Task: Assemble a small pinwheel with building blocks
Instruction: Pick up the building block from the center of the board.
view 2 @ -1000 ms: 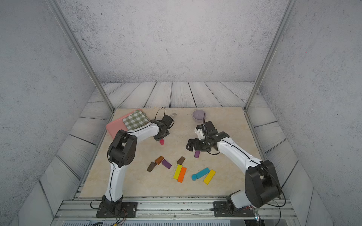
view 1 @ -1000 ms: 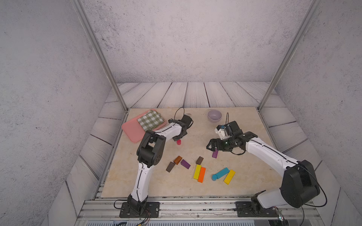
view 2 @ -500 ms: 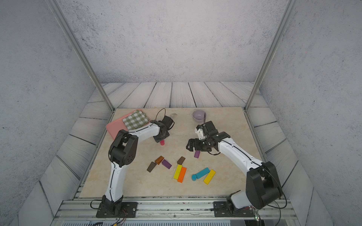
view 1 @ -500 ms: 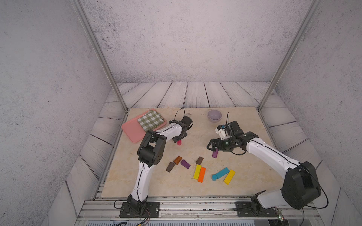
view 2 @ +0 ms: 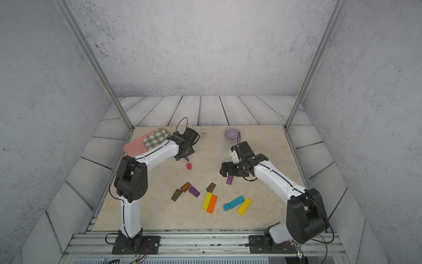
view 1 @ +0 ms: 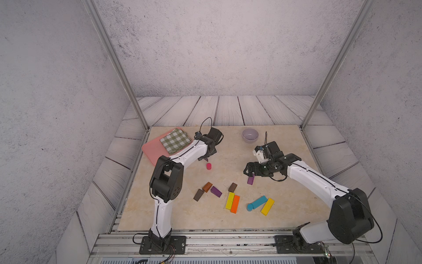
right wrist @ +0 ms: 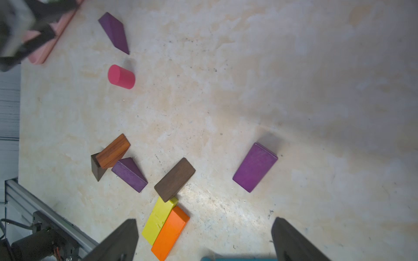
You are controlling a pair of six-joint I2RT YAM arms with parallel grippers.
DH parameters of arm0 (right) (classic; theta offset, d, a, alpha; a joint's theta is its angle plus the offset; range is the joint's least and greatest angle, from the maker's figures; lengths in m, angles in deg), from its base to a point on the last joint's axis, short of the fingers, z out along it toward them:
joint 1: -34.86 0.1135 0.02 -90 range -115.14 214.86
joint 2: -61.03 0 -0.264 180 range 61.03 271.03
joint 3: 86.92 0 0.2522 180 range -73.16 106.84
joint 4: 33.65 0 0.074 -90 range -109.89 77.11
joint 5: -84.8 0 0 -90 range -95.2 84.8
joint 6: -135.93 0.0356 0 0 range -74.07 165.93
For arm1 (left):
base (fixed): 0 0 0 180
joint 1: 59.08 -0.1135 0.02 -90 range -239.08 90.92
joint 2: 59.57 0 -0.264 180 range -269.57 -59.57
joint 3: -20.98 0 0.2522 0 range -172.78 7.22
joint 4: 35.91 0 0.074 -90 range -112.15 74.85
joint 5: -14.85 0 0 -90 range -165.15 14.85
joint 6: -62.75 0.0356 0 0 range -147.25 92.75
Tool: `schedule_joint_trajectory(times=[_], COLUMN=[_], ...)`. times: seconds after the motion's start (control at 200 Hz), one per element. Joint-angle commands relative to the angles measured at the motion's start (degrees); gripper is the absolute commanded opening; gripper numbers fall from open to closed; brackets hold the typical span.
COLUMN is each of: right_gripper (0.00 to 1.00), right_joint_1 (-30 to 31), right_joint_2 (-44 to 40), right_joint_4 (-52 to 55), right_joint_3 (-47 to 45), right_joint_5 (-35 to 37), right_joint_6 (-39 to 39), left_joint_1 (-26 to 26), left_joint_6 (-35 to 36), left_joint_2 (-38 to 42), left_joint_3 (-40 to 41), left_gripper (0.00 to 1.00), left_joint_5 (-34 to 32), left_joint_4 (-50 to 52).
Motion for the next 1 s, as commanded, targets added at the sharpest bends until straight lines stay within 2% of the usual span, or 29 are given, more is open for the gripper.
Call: schedule_joint_trajectory(times=[0.0, 0.065, 0.13, 0.22, 0.335, 0.405, 0.56, 0.716, 0.751, 0.831, 0.911, 0.996], right_gripper=[0.86, 0.82, 0.85, 0.87, 0.86, 0.82, 0.82, 0.82, 0.82, 0.82, 0.86, 0.85], right_joint_1=[-0.4, -0.4, -0.2, -0.3, -0.1, 0.2, 2.0, 8.7, 10.4, 14.3, 21.6, 23.6], right_joint_2=[6.2, 9.5, 11.7, 14.3, 17.7, 19.7, 20.8, 11.5, 9.4, 6.7, 6.8, 10.3], right_joint_4=[6.1, 7.1, 7.2, 6.4, 4.3, 3.5, 4.8, 2.5, 1.2, -2.2, -5.3, -5.6], right_joint_3=[4.3, 5.4, 5.8, 6.3, 7.7, 8.6, 10.3, 7.8, 6.9, 5.9, 5.5, 7.2], right_joint_5=[7.5, 9.6, 12.7, 13.3, 12.5, 11.6, 14.9, 18.2, 16.3, 7.1, 6.7, 2.6], right_joint_6=[1.0, 1.5, 2.4, 3.4, 4.6, 5.2, 5.2, -2.4, -4.3, -8.4, -13.9, -16.4], left_joint_1=[0.1, -0.4, -1.0, -3.5, -8.8, -9.9, -10.8, -11.1, -11.5, -12.3, -13.4, -14.1], left_joint_6=[7.0, 11.6, 15.2, 18.7, 20.0, 21.5, 21.8, 18.9, 17.6, 16.0, 14.8, 14.8], left_joint_2=[6.3, 11.6, 17.8, 27.3, 36.4, 39.7, 42.3, 46.4, 47.6, 49.8, 50.6, 49.9], left_joint_3=[2.7, 6.7, 12.8, 23.0, 34.4, 38.9, 42.5, 47.0, 48.1, 50.0, 50.5, 49.7], left_gripper=[0.83, 0.9, 0.96, 0.96, 0.96, 0.96, 0.96, 0.96, 0.96, 0.96, 0.96, 0.96], left_joint_5=[-1.0, 0.2, 1.3, 6.7, 17.7, 19.3, 19.9, 18.3, 17.3, 17.3, 16.7, 16.7], left_joint_4=[0.4, -2.6, -6.8, -13.8, -21.1, -23.1, -19.0, -15.6, -15.0, -15.0, -14.1, -12.0])
